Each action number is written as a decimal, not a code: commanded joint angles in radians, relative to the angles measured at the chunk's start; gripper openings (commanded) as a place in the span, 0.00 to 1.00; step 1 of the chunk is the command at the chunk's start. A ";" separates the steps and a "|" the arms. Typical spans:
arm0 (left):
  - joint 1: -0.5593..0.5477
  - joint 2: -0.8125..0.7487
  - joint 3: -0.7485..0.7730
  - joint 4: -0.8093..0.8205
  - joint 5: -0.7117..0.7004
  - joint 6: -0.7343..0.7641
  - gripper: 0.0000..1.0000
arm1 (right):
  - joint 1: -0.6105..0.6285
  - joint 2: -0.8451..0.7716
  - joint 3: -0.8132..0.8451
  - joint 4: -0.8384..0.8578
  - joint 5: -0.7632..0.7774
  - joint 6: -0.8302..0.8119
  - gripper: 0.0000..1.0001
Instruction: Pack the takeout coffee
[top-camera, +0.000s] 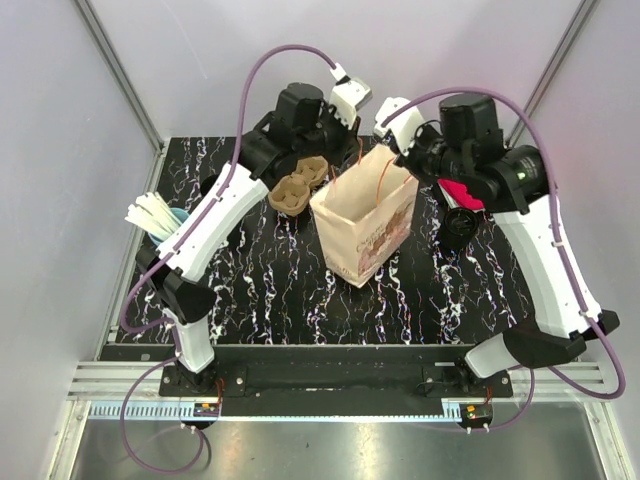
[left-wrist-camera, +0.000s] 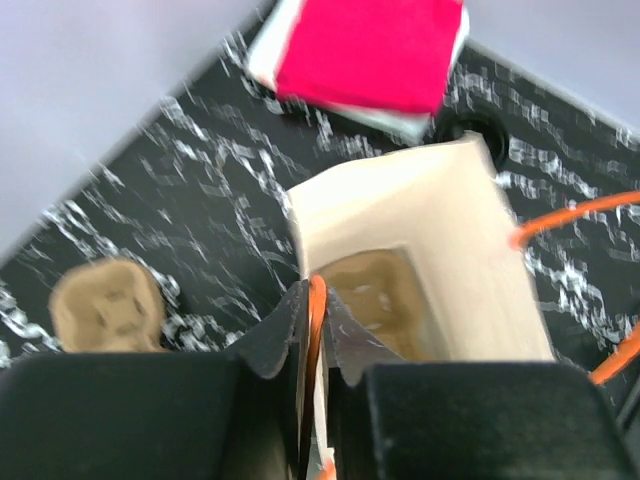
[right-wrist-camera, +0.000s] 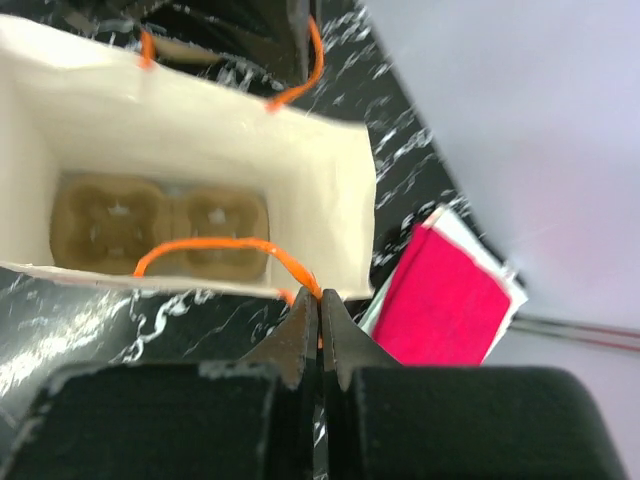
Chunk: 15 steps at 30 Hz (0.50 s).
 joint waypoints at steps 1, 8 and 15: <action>-0.003 -0.003 0.097 0.064 -0.062 0.032 0.17 | -0.002 0.015 0.091 0.068 0.033 0.022 0.00; -0.003 0.044 0.109 0.119 -0.111 0.046 0.21 | -0.014 0.012 -0.065 0.201 0.151 0.013 0.00; -0.004 0.103 0.185 0.150 -0.142 0.068 0.19 | -0.066 0.016 -0.148 0.342 0.249 -0.001 0.00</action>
